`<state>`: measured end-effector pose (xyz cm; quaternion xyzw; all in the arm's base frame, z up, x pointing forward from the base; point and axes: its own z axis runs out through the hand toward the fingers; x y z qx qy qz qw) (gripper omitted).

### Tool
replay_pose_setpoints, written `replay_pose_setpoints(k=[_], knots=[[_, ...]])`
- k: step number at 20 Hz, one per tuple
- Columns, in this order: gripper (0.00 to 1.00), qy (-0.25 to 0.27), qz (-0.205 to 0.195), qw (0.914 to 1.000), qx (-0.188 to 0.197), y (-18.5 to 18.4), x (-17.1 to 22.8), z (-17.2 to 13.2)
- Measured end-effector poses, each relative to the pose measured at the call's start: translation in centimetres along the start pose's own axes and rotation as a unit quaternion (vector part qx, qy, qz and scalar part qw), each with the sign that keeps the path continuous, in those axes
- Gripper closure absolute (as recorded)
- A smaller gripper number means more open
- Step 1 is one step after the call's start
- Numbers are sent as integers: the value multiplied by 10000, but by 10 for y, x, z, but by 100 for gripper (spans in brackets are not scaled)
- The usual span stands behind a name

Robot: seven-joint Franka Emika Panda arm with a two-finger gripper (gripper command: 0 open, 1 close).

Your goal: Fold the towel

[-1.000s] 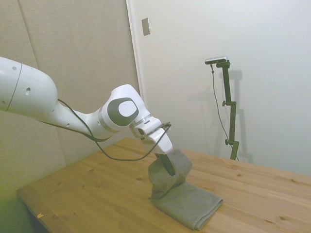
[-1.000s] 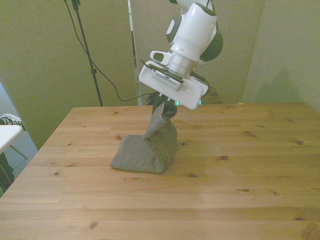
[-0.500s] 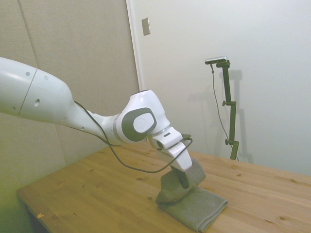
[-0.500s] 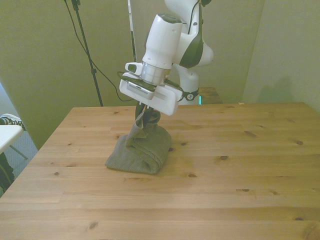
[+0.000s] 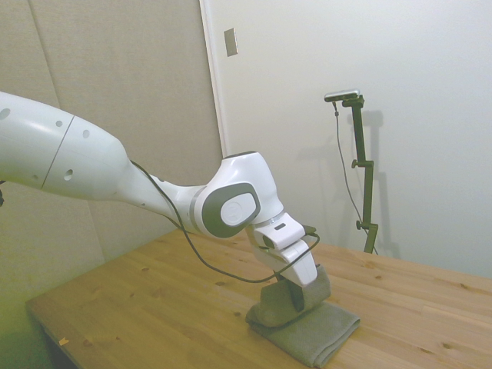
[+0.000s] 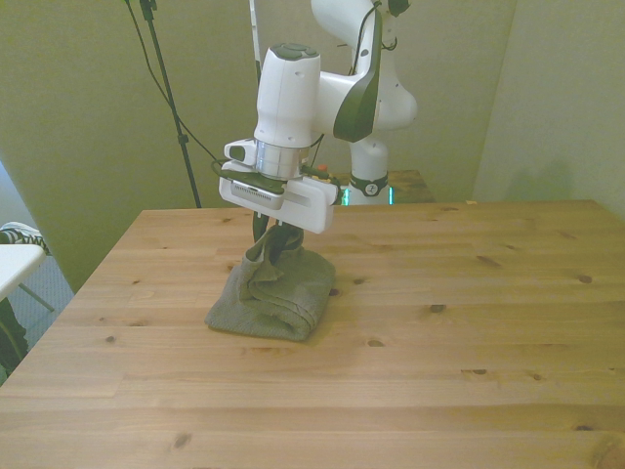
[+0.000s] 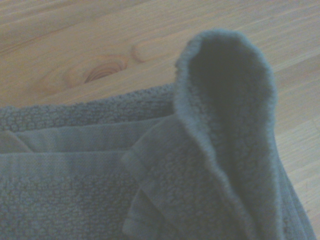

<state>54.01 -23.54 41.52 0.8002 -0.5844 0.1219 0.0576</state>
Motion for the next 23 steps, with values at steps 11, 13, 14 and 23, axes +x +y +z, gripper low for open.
replay_pose_setpoints(k=[11, 13, 14, 23], knots=[[0, 39, -36, 9999, 121, -2, 0, -28], [0, 4, -123, 9998, 162, -4, -11, -48], [0, -26, -187, 9997, 177, -4, -19, -60], [0, -446, -883, 9940, 462, 38, -140, -164]])
